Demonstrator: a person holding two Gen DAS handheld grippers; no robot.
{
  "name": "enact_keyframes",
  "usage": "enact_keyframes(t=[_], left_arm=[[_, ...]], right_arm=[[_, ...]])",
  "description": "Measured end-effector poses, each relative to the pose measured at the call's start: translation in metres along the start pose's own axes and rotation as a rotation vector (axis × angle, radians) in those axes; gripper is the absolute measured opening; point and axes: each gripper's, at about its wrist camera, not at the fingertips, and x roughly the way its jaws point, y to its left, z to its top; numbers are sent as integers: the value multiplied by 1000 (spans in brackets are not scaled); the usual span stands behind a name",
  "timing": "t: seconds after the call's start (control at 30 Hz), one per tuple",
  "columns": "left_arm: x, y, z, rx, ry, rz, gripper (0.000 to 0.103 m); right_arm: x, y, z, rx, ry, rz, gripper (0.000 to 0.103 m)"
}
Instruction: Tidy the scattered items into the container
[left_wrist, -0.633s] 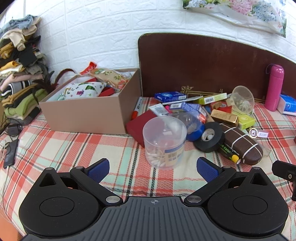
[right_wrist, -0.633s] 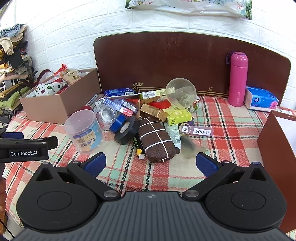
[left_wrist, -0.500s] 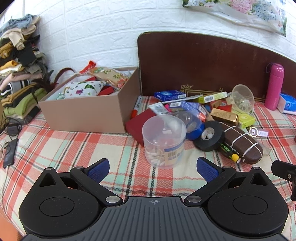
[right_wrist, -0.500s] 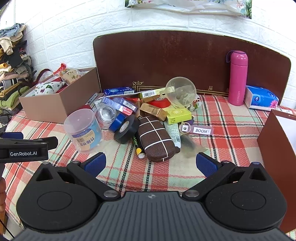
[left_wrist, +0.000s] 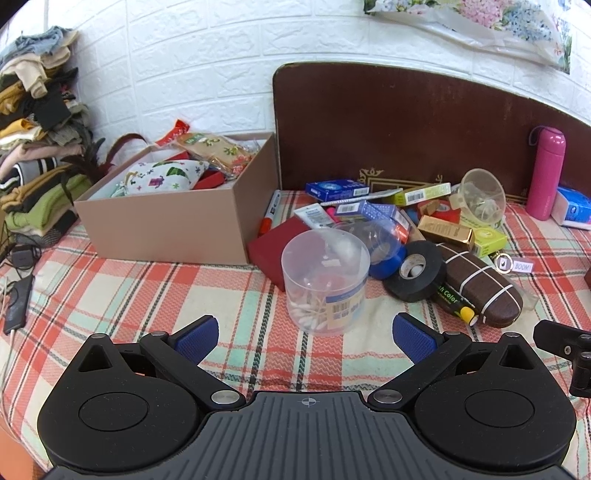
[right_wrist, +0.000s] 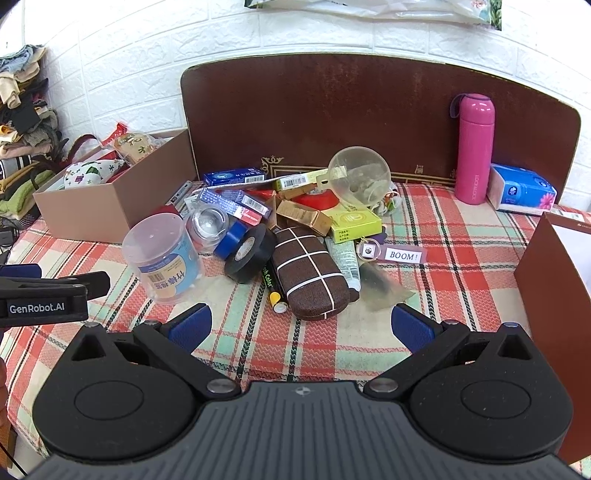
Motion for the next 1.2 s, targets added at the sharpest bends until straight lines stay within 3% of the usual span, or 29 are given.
enact_keyframes(t=[1.2], left_arm=[[4,0,-4,4,17,-1,103]], right_arm=[[11,4,1,-3,42,7,103]])
